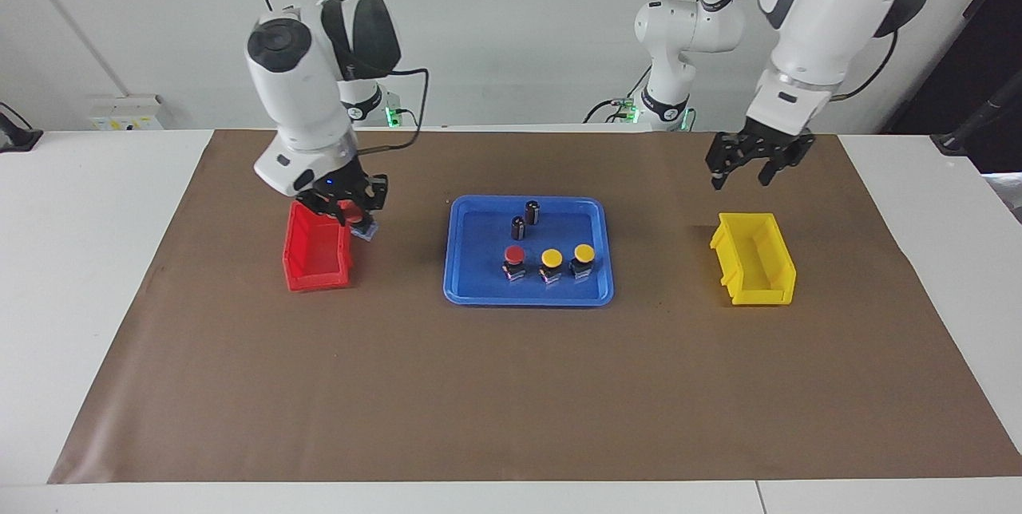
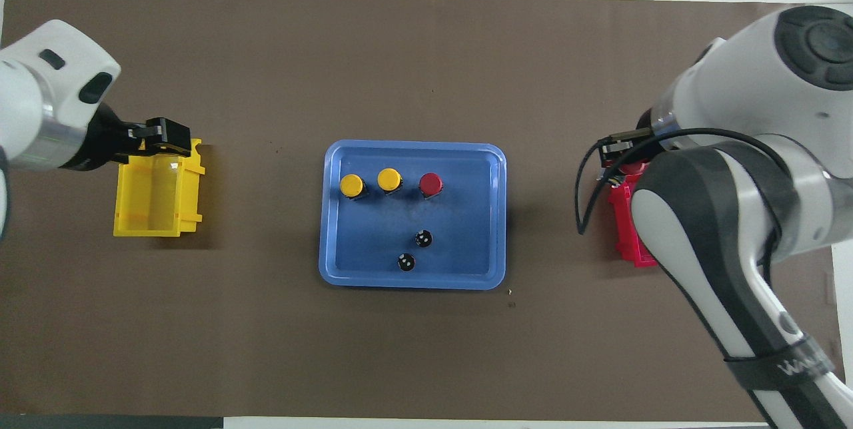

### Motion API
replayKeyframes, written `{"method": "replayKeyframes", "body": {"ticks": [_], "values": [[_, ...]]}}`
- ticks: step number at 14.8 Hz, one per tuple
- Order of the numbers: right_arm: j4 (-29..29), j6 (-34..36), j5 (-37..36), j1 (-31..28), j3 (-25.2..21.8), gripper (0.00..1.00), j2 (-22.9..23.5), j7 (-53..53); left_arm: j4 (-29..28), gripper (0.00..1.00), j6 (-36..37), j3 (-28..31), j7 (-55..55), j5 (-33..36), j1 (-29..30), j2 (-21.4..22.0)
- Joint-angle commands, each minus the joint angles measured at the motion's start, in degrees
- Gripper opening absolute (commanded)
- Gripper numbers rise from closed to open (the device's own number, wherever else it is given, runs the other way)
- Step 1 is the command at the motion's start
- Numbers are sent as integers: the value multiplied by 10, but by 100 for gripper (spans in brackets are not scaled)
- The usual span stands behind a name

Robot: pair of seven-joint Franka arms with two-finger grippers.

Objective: Sort red and yellow buttons by color
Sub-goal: 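Carry the red button to the red bin with the right gripper, then grasp a yellow button with the left gripper while the right gripper releases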

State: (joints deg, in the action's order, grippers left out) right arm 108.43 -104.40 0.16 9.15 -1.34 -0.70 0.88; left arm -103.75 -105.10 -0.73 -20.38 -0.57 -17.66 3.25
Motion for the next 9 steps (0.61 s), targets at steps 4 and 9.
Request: {"method": "replayKeyframes", "body": {"ticks": [4,9], "values": [[203,-114,-23,-47,6,14,-98,-93,-45,72,-127,6,-135,-3,-105,-67],[230,-176,-36,-85,7,14,-84,-136,-59,72,-191,6,-169,-3,-136,-113]]}}
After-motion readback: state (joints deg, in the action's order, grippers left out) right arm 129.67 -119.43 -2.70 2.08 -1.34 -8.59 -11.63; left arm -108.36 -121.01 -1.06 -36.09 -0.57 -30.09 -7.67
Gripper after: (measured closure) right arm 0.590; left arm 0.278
